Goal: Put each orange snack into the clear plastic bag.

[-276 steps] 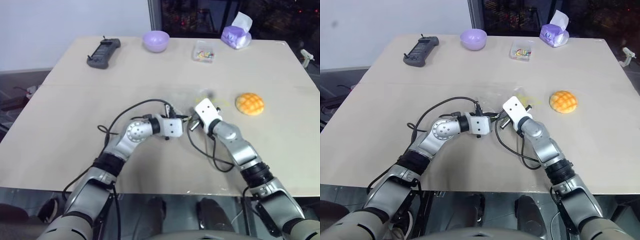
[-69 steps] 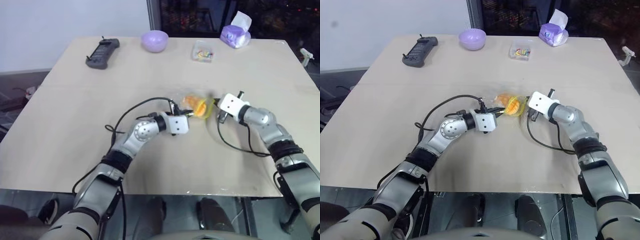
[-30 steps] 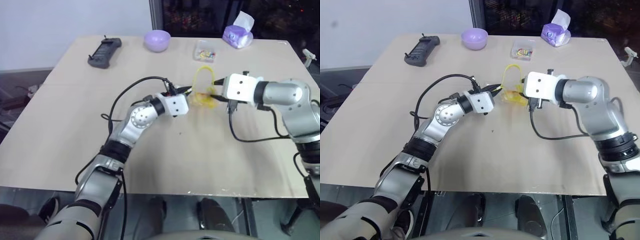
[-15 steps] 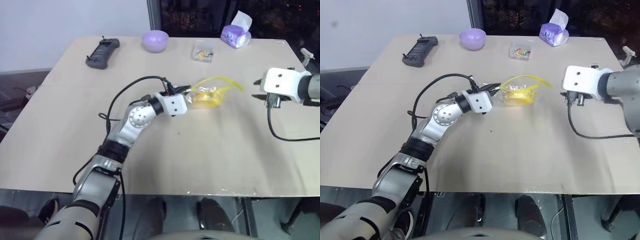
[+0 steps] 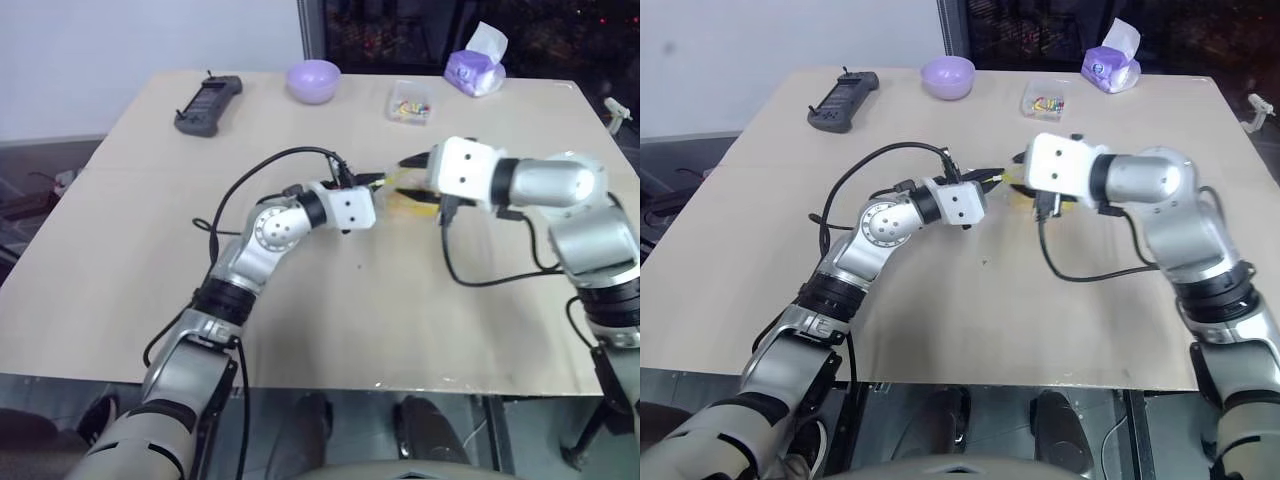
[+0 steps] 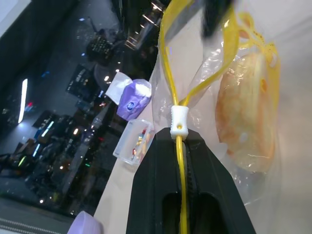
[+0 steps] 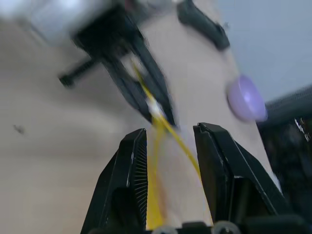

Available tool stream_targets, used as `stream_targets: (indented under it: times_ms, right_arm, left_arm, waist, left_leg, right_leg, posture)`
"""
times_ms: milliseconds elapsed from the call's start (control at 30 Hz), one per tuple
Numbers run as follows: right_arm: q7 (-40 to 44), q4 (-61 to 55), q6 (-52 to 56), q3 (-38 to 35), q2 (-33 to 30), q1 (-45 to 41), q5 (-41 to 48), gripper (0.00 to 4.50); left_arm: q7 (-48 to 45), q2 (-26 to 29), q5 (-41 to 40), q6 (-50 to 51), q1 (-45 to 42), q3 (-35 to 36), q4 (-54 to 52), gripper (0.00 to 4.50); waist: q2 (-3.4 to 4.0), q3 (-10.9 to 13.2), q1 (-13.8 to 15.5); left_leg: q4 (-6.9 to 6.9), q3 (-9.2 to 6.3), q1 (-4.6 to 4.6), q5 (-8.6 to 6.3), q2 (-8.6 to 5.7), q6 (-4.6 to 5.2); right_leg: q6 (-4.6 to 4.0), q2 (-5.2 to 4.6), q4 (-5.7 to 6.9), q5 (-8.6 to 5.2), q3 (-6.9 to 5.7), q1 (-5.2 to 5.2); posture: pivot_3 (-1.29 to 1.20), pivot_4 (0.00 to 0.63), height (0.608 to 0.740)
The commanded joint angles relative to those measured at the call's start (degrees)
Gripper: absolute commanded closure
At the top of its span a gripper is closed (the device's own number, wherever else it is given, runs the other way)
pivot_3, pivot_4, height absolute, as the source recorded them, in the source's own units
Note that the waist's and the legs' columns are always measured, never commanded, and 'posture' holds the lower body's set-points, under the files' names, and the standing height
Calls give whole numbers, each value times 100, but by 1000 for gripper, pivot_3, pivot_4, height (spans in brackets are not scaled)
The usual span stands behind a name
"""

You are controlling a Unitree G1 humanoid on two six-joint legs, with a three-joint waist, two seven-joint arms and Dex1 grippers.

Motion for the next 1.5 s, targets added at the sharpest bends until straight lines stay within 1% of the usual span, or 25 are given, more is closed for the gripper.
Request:
stream_targets:
  times_ms: [33, 300, 833, 867, 900, 967, 1367, 1500]
  right_arm:
    - [-188, 121, -421, 10, 76, -175, -206, 2828]
    - [-258, 492, -785, 22, 250, -204, -352, 2828]
    - [-135, 433, -818, 49, 336, -117, -377, 2828]
    - [-131, 445, -836, 48, 333, -113, -383, 3339]
    - [-128, 453, -848, 46, 332, -110, -386, 3609]
    - [-153, 485, -842, 53, 324, -115, -440, 4334]
    - [-171, 539, -860, 39, 318, -132, -514, 4334]
    - [-214, 633, -874, 12, 218, -95, -633, 4334]
  left_arm:
    - [-196, 40, -167, 279, 70, 59, -520, 4500]
    - [-366, 149, -171, 538, 269, 78, -866, 4500]
    - [-281, 100, -151, 548, 229, 50, -772, 4500]
    - [-277, 94, -153, 548, 225, 51, -763, 4500]
    - [-274, 91, -155, 548, 222, 51, -757, 4500]
    - [-266, 92, -155, 552, 222, 45, -757, 4500]
    - [-243, 85, -141, 555, 225, 25, -753, 4500]
    - [-165, 110, -69, 573, 243, 43, -710, 4500]
  waist:
    - [0, 0, -3]
    - [1, 0, -8]
    - [1, 0, -8]
    - [1, 0, -8]
    - [1, 0, -8]
    - [1, 0, -8]
    - [1, 1, -8]
    - [1, 1, -8]
  left_leg:
    - [0, 0, 0, 0, 0, 1]
    - [0, 0, 1, -1, 1, 1]
    - [0, 0, 2, -1, 1, 3]
    - [0, 0, 2, -2, 1, 3]
    - [0, 0, 2, -1, 1, 3]
    - [0, 0, 2, -1, 1, 2]
    - [0, 0, 2, -2, 1, 3]
    - [0, 0, 2, -2, 1, 3]
  right_leg:
    - [0, 0, 0, 0, 0, 0]
    - [0, 1, 1, 0, 0, 0]
    - [0, 1, 1, 0, 0, 0]
    - [0, 1, 1, 0, 0, 0]
    - [0, 1, 1, 0, 0, 0]
    - [0, 1, 1, 0, 1, 0]
    - [0, 1, 1, 0, 0, 0]
    - [0, 1, 1, 0, 0, 0]
  posture:
    - [0, 150, 740]
    - [0, 150, 740]
    - [0, 150, 740]
    - [0, 150, 740]
    - [0, 150, 740]
    - [0, 150, 740]
    - [0, 150, 740]
    - [0, 150, 740]
